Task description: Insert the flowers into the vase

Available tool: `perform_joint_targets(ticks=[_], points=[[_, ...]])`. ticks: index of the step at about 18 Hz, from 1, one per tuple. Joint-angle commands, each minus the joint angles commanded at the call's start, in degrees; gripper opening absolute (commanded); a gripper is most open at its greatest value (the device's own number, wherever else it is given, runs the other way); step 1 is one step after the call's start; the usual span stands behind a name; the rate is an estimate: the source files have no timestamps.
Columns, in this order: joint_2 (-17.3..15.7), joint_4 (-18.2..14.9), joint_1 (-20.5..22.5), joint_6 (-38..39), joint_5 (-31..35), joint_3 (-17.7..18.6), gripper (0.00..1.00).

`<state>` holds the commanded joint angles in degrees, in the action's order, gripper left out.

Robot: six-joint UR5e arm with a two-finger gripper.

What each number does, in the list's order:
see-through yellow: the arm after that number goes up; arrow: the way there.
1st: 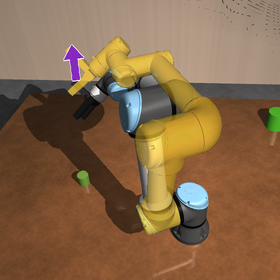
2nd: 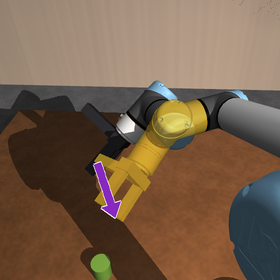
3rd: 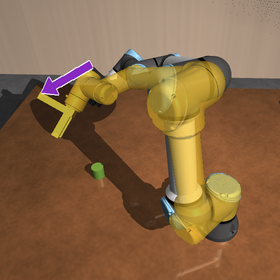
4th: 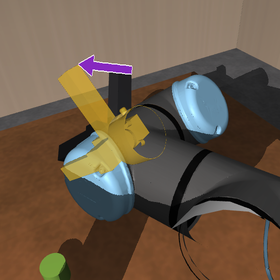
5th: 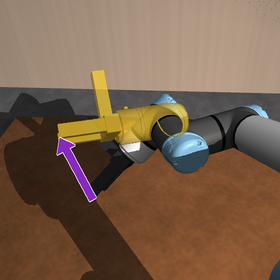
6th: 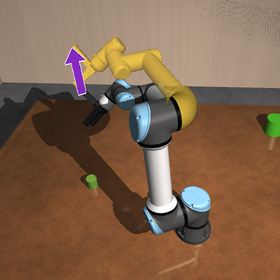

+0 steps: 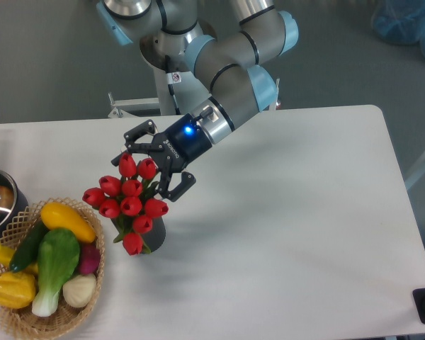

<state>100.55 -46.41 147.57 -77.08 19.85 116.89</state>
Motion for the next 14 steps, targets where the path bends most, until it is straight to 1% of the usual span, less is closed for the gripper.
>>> perform_joint_targets(ticks=[3, 6, 12, 14], points=[[-0.4, 0.0, 0.3, -0.1, 0.7, 0.0, 1.00], [-2.2, -0.1, 0.7, 0.2, 3.6, 0.0, 1.00], [-5.3, -0.1, 3.5, 0.3, 5.8, -0.2, 1.00], [-6.2, -0.1, 3.9, 0.3, 8.6, -1.0, 1.00]])
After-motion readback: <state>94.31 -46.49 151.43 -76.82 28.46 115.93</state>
